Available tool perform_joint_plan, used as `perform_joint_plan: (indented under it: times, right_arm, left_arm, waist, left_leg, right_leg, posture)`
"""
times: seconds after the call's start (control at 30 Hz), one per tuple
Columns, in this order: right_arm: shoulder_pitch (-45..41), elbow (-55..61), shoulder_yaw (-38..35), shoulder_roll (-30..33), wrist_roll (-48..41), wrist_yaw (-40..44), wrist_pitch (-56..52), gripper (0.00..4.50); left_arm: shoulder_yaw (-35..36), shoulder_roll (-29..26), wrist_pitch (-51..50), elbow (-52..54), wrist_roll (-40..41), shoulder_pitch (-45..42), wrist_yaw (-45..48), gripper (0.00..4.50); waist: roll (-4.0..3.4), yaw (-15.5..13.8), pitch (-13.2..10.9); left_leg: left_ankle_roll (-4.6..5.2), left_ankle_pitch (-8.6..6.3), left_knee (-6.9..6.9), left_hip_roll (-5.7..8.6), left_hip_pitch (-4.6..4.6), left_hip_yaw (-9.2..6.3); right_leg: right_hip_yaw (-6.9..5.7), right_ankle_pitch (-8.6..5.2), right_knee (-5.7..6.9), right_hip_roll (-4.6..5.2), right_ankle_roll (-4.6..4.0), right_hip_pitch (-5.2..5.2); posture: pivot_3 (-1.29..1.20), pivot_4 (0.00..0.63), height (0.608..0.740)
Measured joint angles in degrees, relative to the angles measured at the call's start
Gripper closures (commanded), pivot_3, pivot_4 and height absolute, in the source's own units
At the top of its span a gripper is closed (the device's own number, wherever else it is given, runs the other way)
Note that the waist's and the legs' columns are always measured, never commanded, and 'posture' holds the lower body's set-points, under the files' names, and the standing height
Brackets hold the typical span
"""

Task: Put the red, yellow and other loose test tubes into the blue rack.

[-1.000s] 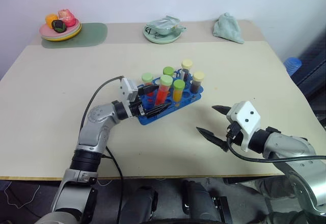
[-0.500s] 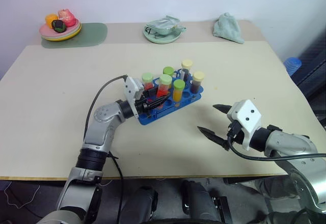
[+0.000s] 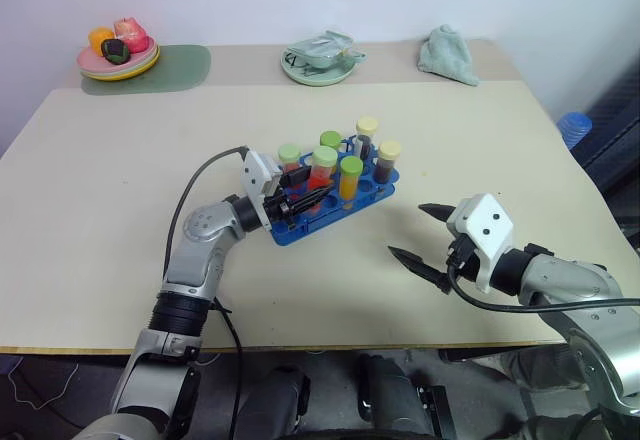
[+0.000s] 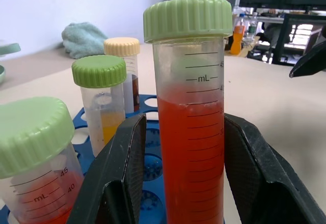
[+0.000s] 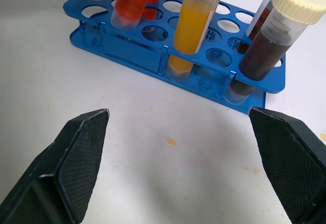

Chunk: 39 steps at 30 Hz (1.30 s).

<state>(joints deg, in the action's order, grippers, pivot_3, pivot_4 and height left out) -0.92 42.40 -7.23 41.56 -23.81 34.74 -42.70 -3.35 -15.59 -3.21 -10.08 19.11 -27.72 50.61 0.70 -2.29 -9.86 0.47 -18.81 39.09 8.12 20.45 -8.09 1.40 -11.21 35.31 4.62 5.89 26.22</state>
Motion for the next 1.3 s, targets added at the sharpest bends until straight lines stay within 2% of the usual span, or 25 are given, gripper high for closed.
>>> perform_joint_plan:
  times: [1.2,1.23,1.27,1.3]
  right_arm:
    - [-0.4,-0.1,0.4,-0.1,0.0,-0.2,0.0,0.00]
    - [-0.4,-0.1,0.4,-0.1,0.0,-0.2,0.0,0.00]
    - [-0.4,-0.1,0.4,-0.1,0.0,-0.2,0.0,0.00]
    - [-0.4,-0.1,0.4,-0.1,0.0,-0.2,0.0,0.00]
  left_arm:
    - [-0.1,0.0,0.8,0.5,-1.6,0.0,-1.7,2.29]
    - [-0.2,0.0,0.8,0.8,-1.6,0.0,-1.4,2.72]
    - [-0.2,0.0,0.8,1.0,-1.6,0.0,-1.2,2.83]
    - [-0.2,0.0,0.8,1.1,-1.5,0.0,-1.1,3.13]
  waist:
    - [0.00,0.0,0.0]
    - [0.00,0.0,0.0]
    - [0.00,0.0,0.0]
    - [0.00,0.0,0.0]
  left_leg:
    - [0.00,0.00,0.00,0.00,0.00,0.00]
    - [0.00,0.00,0.00,0.00,0.00,0.00]
    - [0.00,0.00,0.00,0.00,0.00,0.00]
    - [0.00,0.00,0.00,0.00,0.00,0.00]
  right_leg:
    - [0.00,0.00,0.00,0.00,0.00,0.00]
    - [0.00,0.00,0.00,0.00,0.00,0.00]
    - [0.00,0.00,0.00,0.00,0.00,0.00]
    - [0.00,0.00,0.00,0.00,0.00,0.00]
  posture:
    - [0.00,0.150,0.740]
    - [0.00,0.150,0.740]
    - [0.00,0.150,0.740]
    - [0.00,0.150,0.740]
